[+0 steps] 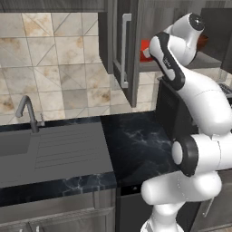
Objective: Move the bowls from the cabinet to the plates on the dining table.
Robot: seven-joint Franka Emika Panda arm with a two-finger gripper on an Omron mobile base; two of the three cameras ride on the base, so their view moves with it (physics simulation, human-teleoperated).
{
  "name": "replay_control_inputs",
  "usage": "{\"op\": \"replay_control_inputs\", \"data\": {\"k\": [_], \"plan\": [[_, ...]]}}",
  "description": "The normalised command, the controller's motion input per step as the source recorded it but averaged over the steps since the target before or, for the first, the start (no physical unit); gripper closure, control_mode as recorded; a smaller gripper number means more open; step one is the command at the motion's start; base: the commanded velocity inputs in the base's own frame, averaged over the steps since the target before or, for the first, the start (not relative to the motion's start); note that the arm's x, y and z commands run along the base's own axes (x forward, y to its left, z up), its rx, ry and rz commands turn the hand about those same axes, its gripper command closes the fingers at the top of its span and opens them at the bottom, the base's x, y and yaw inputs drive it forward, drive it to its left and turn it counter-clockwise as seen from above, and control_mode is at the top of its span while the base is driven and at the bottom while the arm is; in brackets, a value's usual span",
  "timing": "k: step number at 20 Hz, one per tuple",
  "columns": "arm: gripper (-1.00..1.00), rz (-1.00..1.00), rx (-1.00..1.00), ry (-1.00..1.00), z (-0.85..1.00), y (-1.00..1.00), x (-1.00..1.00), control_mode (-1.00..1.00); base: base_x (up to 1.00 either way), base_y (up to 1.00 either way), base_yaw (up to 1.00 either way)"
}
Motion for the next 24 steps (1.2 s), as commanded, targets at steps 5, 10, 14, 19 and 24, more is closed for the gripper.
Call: {"op": "replay_control_inputs", "data": {"k": [5, 10, 14, 19, 24], "plan": [[-1.0, 0.0, -0.03, 0.0, -0.05, 0.0, 0.36, -1.0, 0.0, 0.0, 0.0], [-1.0, 0.0, -0.03, 0.0, -0.2, 0.0, 0.29, -1.0, 0.0, 0.0, 0.0], [-1.0, 0.0, -0.03, 0.0, -0.21, 0.0, 0.11, -1.0, 0.0, 0.0, 0.0], [-1.0, 0.0, -0.03, 0.0, -0.13, 0.0, 0.1, -1.0, 0.0, 0.0, 0.0], [-1.0, 0.0, -0.02, 0.0, -0.04, 0.0, 0.18, -1.0, 0.0, 0.0, 0.0]]}}
